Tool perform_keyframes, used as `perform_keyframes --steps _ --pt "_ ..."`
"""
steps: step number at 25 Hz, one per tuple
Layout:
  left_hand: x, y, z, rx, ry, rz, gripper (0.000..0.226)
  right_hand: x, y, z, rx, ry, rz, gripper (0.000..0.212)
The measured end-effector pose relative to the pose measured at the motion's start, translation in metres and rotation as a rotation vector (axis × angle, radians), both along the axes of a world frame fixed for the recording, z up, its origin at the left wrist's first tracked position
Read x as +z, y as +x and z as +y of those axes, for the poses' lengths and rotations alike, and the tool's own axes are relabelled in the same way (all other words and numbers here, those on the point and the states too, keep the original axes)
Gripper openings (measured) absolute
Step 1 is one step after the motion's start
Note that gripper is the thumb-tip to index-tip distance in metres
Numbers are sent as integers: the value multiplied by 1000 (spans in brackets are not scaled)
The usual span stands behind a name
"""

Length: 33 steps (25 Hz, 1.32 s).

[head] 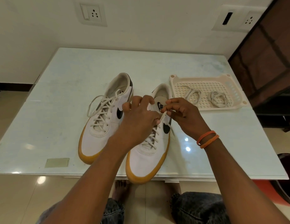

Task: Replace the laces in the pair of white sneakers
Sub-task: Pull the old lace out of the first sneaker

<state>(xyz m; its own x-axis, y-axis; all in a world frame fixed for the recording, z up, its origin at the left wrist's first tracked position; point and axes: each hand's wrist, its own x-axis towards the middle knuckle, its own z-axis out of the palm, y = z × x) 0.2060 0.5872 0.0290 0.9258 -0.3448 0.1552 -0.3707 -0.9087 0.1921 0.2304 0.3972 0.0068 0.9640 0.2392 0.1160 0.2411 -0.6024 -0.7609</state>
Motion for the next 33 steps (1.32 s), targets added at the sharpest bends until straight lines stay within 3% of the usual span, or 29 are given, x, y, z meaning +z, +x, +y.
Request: perform_keyframes --steps 4,7,12,15,20,23,28,31,33 --pt "5 6 2 117 -245 143 10 3 -2 -1 17 -8 -6 21" --pt "16 15 28 258 -364 134 6 4 -2 -3 18 28 15 23" --pt "14 16 65 467 74 39 13 4 -3 -1 12 15 24 24" --pt "10 14 50 420 130 78 16 6 -4 -2 15 9 40 27" --pt "12 10 25 124 -211 3 19 14 -8 -10 161 -3 203 42" --pt "1 7 9 -72 -135 -84 17 13 -6 -16 198 32 222 46" --pt "-10 8 6 -48 -111 -99 10 9 -6 -6 125 -23 111 34" --pt "-1 12 11 -98 -230 -57 10 5 -5 -2 115 -59 81 27" --pt "10 17 28 -15 -309 -7 14 6 -5 -2 110 -61 79 25"
